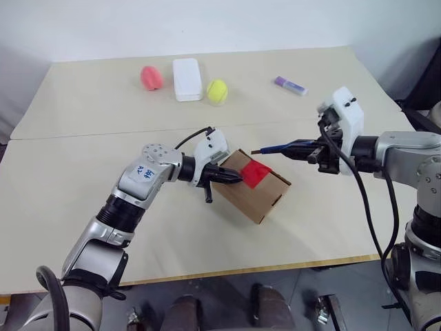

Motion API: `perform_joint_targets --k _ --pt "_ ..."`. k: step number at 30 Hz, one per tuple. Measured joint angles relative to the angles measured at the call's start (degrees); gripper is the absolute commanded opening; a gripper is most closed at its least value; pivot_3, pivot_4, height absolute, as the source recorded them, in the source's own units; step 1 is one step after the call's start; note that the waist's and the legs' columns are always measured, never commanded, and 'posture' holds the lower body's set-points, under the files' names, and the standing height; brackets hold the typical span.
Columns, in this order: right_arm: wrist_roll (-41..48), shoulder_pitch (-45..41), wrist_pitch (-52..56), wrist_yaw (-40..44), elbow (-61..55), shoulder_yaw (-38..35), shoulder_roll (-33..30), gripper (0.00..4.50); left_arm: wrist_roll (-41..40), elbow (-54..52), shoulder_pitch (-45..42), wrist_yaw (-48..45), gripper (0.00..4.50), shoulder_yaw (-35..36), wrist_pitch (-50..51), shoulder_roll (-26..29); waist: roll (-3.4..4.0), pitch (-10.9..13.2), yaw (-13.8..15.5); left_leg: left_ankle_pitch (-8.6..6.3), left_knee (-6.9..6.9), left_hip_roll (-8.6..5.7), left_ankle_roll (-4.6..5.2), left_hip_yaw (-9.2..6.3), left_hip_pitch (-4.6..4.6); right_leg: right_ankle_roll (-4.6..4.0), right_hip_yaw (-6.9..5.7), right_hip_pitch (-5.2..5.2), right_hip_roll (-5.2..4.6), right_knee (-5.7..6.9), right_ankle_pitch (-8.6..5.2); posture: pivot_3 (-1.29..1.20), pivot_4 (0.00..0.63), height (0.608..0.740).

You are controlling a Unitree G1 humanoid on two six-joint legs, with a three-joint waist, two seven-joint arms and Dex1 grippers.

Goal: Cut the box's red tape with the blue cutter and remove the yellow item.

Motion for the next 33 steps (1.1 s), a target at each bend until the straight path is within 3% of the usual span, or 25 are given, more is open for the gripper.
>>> perform_joint_targets --k 22,33 --pt "-0.82 0.52 -8.14 1.33 4.04 7.86 -5.21 0.13 2.44 0.12 -1.54 -0.3 0.0 -1.41 1.79 -1.38 -0.02 -0.01 1.27 -0.02 0.23 0.0 0.04 0.01 0.0 -0.02 0.02 0.08 0.0 0.01 0.01 0.0 0.15 0.74" --pt "1.81 -0.15 -2.73 1.57 1.73 6.46 -9.36 0.13 3.75 0.14 -5.96 3.43 0.0 -3.46 13.77 -4.72 -0.09 -0.06 2.81 -0.09 0.68 0.01 0.18 -0.01 -0.01 -0.07 0.04 0.37 0.0 -0.02 0.04 0.0 0.15 0.74"
